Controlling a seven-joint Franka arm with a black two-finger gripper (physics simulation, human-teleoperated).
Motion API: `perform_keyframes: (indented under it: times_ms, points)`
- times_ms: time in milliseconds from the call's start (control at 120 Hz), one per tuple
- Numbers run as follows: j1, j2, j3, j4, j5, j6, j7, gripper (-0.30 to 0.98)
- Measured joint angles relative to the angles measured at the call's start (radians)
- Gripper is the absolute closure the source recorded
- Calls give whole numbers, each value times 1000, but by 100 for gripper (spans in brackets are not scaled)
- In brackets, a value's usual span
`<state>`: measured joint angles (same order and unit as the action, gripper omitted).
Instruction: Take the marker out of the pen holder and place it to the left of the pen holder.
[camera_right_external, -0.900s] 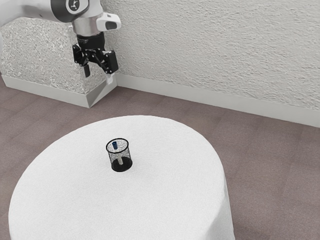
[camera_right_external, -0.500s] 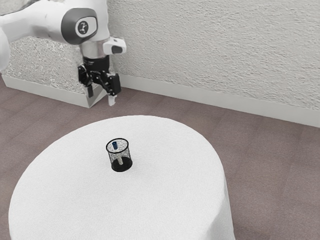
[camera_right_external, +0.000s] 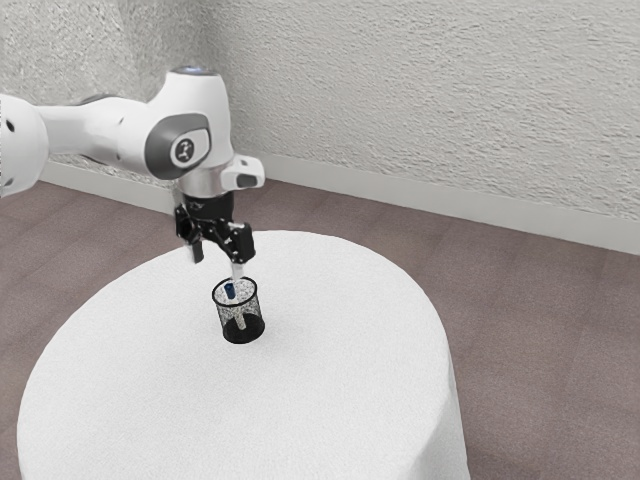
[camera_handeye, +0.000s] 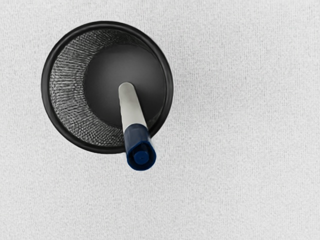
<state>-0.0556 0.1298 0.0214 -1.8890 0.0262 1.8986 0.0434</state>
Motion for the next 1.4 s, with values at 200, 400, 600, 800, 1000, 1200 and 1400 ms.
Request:
perform_keyframes:
  times_ms: [200, 400, 600, 800, 1000, 1200, 1400]
  points:
    - [10, 35, -1, -33, -6, 104, 20, 0]
    - [26, 87, 0, -44, -7, 147, 34, 0]
    - [24, 105, 0, -49, -8, 164, 43, 19]
    - [26, 100, 2, -54, -10, 169, 48, 59]
    - [26, 80, 2, -53, -4, 168, 50, 73]
    - [25, 5, 7, -44, 16, 146, 46, 77]
    - [29, -97, 6, -40, 43, 100, 41, 79]
